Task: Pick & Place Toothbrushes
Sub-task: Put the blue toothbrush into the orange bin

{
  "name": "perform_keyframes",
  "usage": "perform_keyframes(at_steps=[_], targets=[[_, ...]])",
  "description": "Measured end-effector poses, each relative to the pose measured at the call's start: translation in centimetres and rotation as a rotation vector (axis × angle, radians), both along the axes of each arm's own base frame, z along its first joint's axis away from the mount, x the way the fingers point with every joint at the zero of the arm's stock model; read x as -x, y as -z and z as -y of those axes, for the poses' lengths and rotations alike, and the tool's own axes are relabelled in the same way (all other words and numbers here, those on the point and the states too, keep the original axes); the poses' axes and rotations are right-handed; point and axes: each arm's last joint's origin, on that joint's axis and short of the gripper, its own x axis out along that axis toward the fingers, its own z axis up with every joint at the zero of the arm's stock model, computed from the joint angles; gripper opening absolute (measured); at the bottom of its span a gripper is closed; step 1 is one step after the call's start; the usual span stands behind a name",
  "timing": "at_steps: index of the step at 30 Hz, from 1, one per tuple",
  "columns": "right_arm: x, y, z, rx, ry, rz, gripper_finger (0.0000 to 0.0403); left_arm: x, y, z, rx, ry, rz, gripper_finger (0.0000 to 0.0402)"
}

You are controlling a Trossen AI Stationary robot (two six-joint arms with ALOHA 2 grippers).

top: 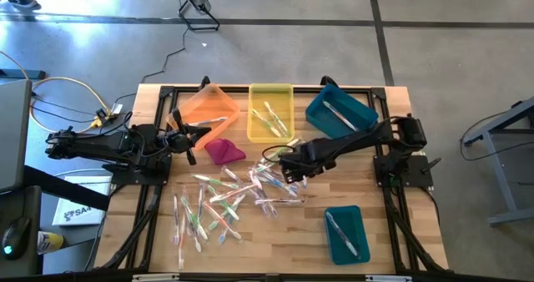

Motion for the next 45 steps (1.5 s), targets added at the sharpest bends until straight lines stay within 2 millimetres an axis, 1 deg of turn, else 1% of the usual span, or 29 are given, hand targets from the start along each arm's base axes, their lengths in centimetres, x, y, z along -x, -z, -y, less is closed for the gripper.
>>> perform_keyframes(at_steps=[4,8,12,15,18,27,30,40,45], targets=[[0.6,1.3,0.4,-0.01,0.019,-0.014,0.0178,0.0,0.0,0.0,0.0,0.0,0.0,0.0003],[0.9,2.6,1.1,-0.016,0.036,0.018,0.0178,0.0,0.0,0.0,0.0,0.0,0.0,0.0003],[0.7,3.3,1.5,-0.023,0.041,0.079,0.0177,0.0,0.0,0.0,0.0,0.0,0.001,0.0003],[1.0,3.6,1.7,-0.026,0.053,0.078,0.0167,0.0,0.0,0.0,0.0,0.0,0.0,0.0003],[1.1,3.7,1.7,-0.031,0.055,0.072,0.0146,0.0,0.0,0.0,0.0,0.0,0.001,0.0003],[1.2,3.8,1.7,-0.033,0.055,0.06,0.0065,0.0,0.0,0.0,-0.021,0.001,-0.009,0.0003],[1.2,3.8,1.7,-0.034,0.056,0.06,0.0045,0.0,0.0,0.0,-0.021,0.001,-0.009,0.0003],[1.6,3.5,1.6,-0.047,0.075,0.04,0.0011,0.0,-0.1,0.0,-0.017,0.001,0.0,0.0003],[2.0,2.6,1.6,-0.055,0.055,0.044,0.0009,0.0,-0.1,0.0,-0.013,0.001,0.003,0.0003]])
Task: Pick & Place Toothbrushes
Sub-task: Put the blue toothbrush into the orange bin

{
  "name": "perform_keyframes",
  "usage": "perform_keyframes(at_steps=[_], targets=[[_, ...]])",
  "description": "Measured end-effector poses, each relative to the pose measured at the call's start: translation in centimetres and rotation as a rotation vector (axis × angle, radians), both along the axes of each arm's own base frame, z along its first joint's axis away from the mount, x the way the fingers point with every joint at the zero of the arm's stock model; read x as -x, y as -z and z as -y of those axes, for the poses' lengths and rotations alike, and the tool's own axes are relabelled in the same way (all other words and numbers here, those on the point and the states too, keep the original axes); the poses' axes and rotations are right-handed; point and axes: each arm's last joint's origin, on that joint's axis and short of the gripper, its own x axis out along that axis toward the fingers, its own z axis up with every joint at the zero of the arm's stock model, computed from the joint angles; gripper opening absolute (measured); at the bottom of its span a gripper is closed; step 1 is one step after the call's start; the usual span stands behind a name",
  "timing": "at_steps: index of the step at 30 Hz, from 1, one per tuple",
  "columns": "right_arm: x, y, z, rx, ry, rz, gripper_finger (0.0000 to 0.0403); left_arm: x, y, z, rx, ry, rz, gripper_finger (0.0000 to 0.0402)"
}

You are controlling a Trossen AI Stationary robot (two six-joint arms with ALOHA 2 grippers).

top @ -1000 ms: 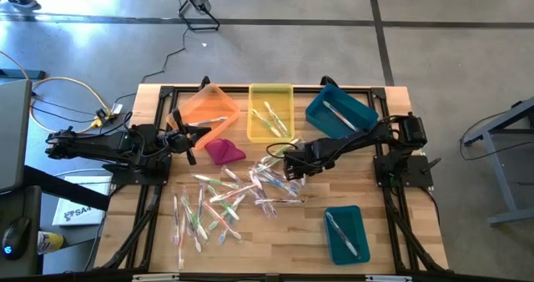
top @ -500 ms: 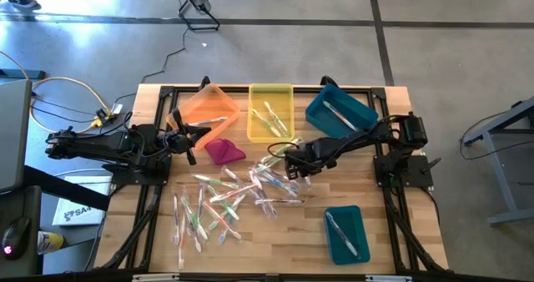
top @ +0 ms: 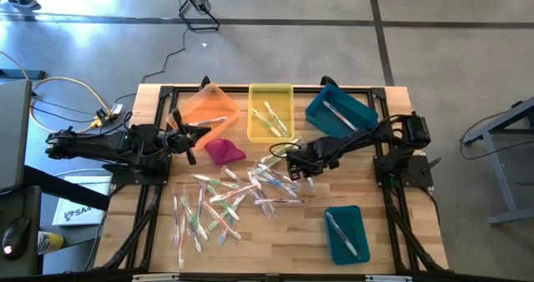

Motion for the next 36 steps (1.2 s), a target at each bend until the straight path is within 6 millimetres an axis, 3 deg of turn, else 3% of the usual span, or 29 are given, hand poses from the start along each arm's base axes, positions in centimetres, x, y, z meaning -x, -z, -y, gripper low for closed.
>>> perform_keyframes(at_steps=[12,19,29,36], targets=[[2.5,-5.1,0.1,0.005,-0.059,0.072,0.0001,0.0,-0.2,0.0,0.024,0.0,0.029,0.0003],[4.2,-8.7,0.1,0.03,-0.095,0.197,0.0001,0.0,-0.5,0.0,0.098,0.0,0.101,0.0003],[6.1,-11.9,1.1,0.242,-0.17,0.319,0.0001,0.0,-0.7,0.0,0.284,-0.002,0.207,0.0003],[5.9,-12.9,2.3,0.425,-0.266,0.37,0.0002,0.1,-1.0,-0.2,0.287,-0.059,0.245,0.0009]])
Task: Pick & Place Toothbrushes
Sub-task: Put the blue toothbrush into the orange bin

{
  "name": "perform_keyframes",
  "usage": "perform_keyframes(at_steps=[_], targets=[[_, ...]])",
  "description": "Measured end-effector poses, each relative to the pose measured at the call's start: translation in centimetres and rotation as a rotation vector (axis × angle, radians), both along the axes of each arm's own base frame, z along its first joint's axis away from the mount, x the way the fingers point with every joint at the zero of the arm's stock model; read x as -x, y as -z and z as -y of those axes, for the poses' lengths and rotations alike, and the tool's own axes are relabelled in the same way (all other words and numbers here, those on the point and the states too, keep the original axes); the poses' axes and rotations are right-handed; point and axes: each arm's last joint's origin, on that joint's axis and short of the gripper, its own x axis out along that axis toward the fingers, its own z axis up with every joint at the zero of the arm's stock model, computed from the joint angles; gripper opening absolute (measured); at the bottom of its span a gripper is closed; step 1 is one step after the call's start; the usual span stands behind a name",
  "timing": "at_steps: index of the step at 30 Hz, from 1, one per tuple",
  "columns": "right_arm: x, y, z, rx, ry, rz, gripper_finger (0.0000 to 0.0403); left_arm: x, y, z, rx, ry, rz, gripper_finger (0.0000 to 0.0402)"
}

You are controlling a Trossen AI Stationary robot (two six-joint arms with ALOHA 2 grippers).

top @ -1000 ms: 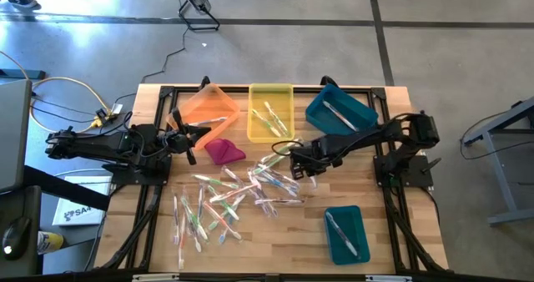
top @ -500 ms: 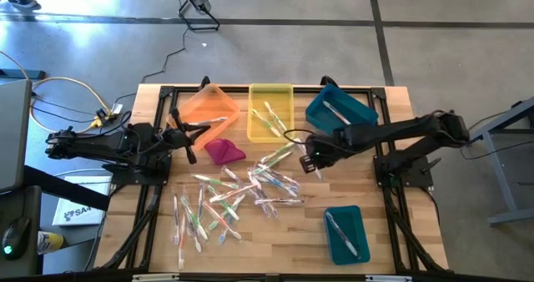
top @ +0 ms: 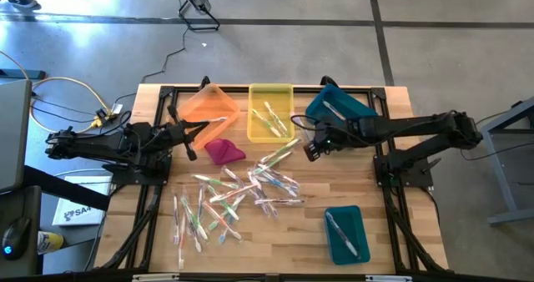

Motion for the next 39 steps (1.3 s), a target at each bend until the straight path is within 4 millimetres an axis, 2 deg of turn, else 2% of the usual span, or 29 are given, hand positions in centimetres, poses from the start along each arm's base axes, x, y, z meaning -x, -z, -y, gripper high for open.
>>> perform_keyframes(at_steps=[3,8,12,15,23,29,36,39], targets=[[-0.3,-0.3,0.5,0.06,-0.047,0.019,0.0002,0.1,-0.2,-0.1,0.003,-0.027,0.026,0.0033],[-0.9,-0.8,1.3,0.156,-0.114,0.065,0.0003,0.1,-0.6,-0.1,0.004,-0.054,0.064,0.0103],[-1.7,-1.6,1.6,0.278,-0.2,0.126,0.0003,0.3,-1.5,-0.3,0.018,-0.102,0.158,0.0152],[-2.5,-2.4,1.5,0.364,-0.263,0.198,0.0003,0.5,-2.1,-0.3,0.023,-0.1,0.233,0.0174],[-3.6,-4.0,1.3,0.566,-0.39,0.31,0.0003,0.4,-3.5,-0.1,-0.031,-0.029,0.213,0.0182],[-3.9,-4.5,1.3,0.632,-0.415,0.342,0.0003,0.1,-5.0,0.1,-0.022,0.038,0.132,0.0182],[-4.3,-4.6,1.0,0.662,-0.438,0.361,0.0003,-1.5,-5.6,0.3,-0.015,0.122,0.051,0.0182],[-4.9,-4.3,0.7,0.688,-0.478,0.361,0.0003,-2.5,-5.3,-0.2,-0.002,0.147,0.03,0.0182]])
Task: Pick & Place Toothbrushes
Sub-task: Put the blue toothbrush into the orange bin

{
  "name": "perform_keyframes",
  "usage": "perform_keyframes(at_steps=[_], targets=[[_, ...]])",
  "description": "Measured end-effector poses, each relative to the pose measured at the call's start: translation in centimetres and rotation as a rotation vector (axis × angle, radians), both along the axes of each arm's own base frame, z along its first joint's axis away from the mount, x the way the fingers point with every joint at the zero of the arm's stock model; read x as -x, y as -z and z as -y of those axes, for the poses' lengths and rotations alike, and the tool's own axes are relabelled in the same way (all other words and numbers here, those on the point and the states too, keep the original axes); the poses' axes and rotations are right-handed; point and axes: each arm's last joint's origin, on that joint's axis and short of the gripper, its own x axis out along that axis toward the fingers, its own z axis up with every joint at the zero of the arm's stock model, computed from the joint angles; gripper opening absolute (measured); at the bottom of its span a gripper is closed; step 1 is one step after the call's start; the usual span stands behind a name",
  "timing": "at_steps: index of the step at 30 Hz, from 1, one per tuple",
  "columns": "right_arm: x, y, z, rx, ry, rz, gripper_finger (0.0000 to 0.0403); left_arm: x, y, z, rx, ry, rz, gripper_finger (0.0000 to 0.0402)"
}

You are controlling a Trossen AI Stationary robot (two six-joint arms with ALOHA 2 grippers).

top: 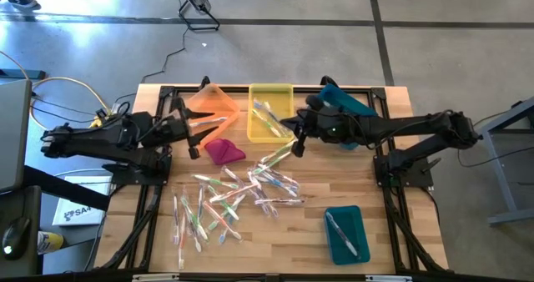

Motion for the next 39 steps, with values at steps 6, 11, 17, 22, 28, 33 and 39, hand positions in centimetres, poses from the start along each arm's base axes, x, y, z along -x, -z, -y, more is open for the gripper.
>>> perform_keyframes(at_steps=[6,11,17,22,28,33,39], targets=[[-1.1,0.7,-0.5,0.047,-0.053,-0.011,0.0003,-2.3,0.3,-2.7,0.062,0.114,0.034,0.0182],[-1.4,0.5,-0.5,0.072,-0.057,0.021,0.0003,-3.8,0.0,-4.8,0.06,0.291,0.123,0.0182],[-1.6,-0.1,-0.6,0.097,-0.096,0.084,0.0003,-5.8,1.0,-6.6,0.082,0.377,0.134,0.0182],[-1.6,-0.1,-0.6,0.091,-0.094,0.085,0.0003,-7.5,1.3,-6.9,-0.002,0.528,0.192,0.0182],[-1.6,-0.1,-0.6,0.09,-0.093,0.085,0.0003,-8.9,2.2,-7.7,0.013,0.51,0.219,0.0182],[-1.6,-0.1,-0.7,0.086,-0.103,0.086,0.0003,-10.5,1.9,-7.9,0.016,0.547,0.209,0.0182],[-1.6,-0.1,-0.7,0.083,-0.113,0.083,0.0003,-11.9,0.6,-8.0,-0.005,0.586,0.225,0.0182]])
